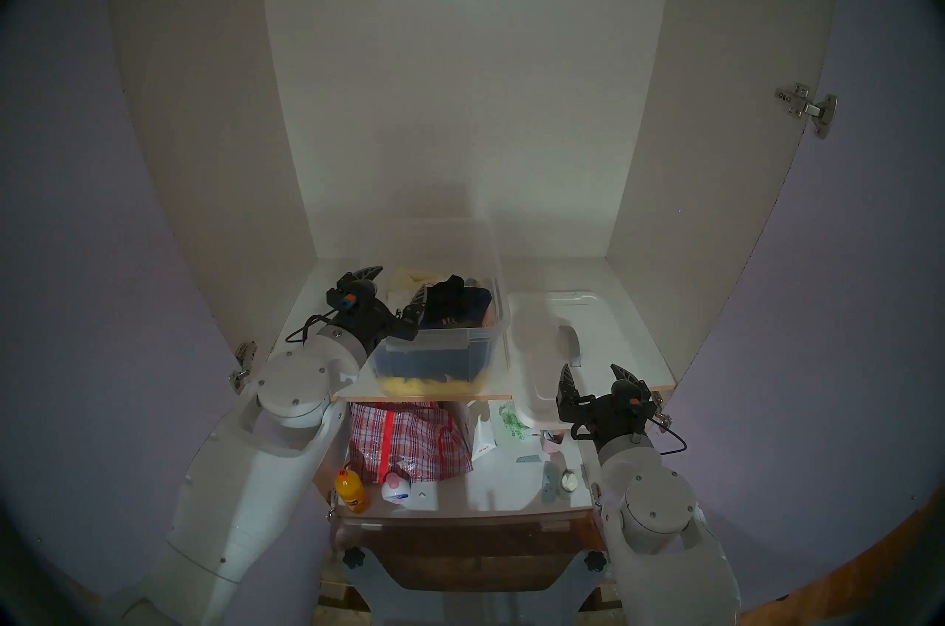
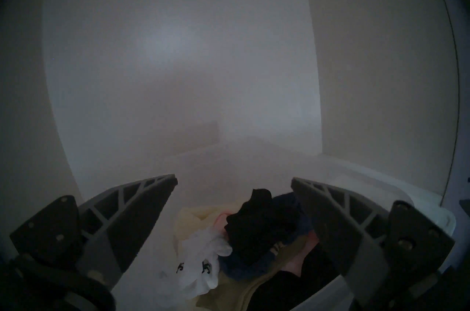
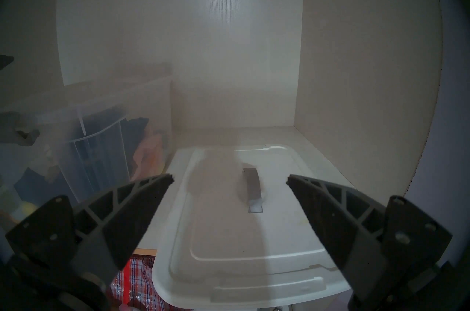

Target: Take socks out of the storage bin, place them on top of the cabinet, and put the lid back on the bin

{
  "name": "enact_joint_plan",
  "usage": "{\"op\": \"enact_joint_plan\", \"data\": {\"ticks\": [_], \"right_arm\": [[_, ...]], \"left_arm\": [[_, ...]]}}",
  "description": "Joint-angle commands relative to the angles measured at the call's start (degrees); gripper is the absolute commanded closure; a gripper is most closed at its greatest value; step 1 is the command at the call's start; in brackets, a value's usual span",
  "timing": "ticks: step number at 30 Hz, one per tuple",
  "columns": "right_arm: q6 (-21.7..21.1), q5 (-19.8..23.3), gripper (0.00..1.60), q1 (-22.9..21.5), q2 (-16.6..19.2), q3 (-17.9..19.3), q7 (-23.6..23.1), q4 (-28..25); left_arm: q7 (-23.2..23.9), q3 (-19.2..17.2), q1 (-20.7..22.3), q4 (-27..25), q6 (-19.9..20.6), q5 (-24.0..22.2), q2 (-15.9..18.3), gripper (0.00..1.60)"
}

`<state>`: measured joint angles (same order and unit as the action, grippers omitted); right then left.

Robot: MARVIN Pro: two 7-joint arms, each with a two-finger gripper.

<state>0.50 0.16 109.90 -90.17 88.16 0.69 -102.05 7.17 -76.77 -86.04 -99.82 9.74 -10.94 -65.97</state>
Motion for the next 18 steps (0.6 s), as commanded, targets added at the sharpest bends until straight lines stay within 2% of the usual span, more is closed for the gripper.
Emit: {"op": "enact_joint_plan", "data": {"ticks": [1,7,11,12,13,16,18], "right_arm": [[0.3,0.0,0.00,-0.5,-0.1,-0.1,0.0,-1.3],[0.3,0.0,0.00,-0.5,-0.1,-0.1,0.0,-1.2],[0.3,0.0,0.00,-0.5,-0.1,-0.1,0.0,-1.2],[0.3,0.0,0.00,-0.5,-0.1,-0.1,0.0,-1.1],[0.3,0.0,0.00,-0.5,-0.1,-0.1,0.0,-1.1],[0.3,0.0,0.00,-0.6,-0.1,-0.1,0.0,-1.1],[0.3,0.0,0.00,-0.6,-0.1,-0.1,0.0,-1.1]], "left_arm": [[4.3,-0.4,6.4,0.2,4.2,-1.3,0.6,0.00],[10.2,1.2,12.8,0.9,13.0,1.3,0.7,0.00],[12.8,2.4,16.4,2.7,17.8,3.4,-1.4,0.00],[13.4,3.2,17.8,3.4,18.8,3.9,-1.5,0.00],[14.7,5.1,22.5,6.6,20.3,3.2,-1.8,0.00],[14.6,4.3,21.5,5.7,20.0,5.2,-3.4,0.00],[15.2,5.3,23.6,7.6,20.5,6.6,-4.3,0.00]]}}
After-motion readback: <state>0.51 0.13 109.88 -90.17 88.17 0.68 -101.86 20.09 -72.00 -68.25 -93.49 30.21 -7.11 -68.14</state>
